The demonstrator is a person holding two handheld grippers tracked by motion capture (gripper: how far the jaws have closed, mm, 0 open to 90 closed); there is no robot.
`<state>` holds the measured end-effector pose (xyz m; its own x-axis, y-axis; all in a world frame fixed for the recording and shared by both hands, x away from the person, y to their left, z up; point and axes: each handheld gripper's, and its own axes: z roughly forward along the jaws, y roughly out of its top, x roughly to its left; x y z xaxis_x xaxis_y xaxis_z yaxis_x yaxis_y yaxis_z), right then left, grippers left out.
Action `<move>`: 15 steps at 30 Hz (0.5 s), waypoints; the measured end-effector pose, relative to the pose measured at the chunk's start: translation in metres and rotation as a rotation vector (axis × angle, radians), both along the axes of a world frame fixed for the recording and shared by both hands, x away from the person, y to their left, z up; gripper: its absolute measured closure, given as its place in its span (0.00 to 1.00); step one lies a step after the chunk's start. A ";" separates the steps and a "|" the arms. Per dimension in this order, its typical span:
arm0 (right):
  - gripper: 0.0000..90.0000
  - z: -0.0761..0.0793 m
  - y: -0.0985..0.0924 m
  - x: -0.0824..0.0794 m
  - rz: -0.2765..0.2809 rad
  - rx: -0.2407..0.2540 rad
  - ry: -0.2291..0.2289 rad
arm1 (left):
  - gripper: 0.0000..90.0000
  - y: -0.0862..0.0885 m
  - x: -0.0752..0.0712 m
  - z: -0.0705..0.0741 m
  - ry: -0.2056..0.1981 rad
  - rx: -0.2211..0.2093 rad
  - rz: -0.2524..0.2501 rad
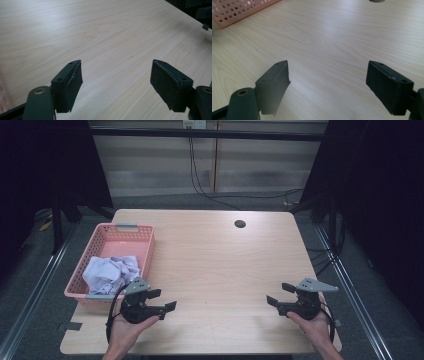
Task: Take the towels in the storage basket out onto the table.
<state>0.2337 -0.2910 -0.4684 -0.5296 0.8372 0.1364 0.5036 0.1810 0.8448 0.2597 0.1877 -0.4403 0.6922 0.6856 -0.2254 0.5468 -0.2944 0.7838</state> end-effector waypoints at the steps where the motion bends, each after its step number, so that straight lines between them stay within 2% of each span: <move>1: 0.20 0.000 0.000 0.000 0.000 0.000 0.004 | 0.28 0.003 0.000 0.003 -0.007 0.005 0.006; 3: 0.19 0.000 0.000 0.000 -0.001 -0.001 0.012 | 0.28 0.011 0.000 0.007 -0.019 0.007 0.016; 4: 0.19 -0.001 0.001 0.000 0.002 -0.003 0.008 | 0.28 0.017 0.001 0.009 -0.017 0.014 0.035; 6: 0.20 0.000 0.002 -0.001 0.009 -0.010 0.010 | 0.26 0.028 0.005 0.012 0.004 0.037 0.043; 7: 0.20 -0.001 0.003 -0.001 0.011 -0.012 0.006 | 0.24 0.032 0.006 0.014 -0.001 0.044 0.063; 9: 0.25 0.000 0.004 -0.001 0.023 -0.011 0.000 | 0.24 0.039 0.006 0.016 -0.011 0.029 0.077; 11: 0.20 0.000 0.005 0.000 0.022 -0.008 0.005 | 0.25 0.044 0.006 0.018 -0.020 0.021 0.093; 12: 0.20 -0.001 0.006 0.001 0.024 -0.010 0.009 | 0.25 0.051 0.006 0.021 -0.025 0.001 0.119; 15: 0.20 -0.002 0.007 0.001 0.034 -0.015 0.016 | 0.25 0.060 0.007 0.029 -0.038 0.013 0.122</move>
<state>0.2349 -0.2845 -0.4703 -0.5559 0.8206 0.1327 0.5101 0.2107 0.8339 0.2667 0.2474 -0.4117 0.6116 0.7678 -0.1911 0.5494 -0.2383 0.8008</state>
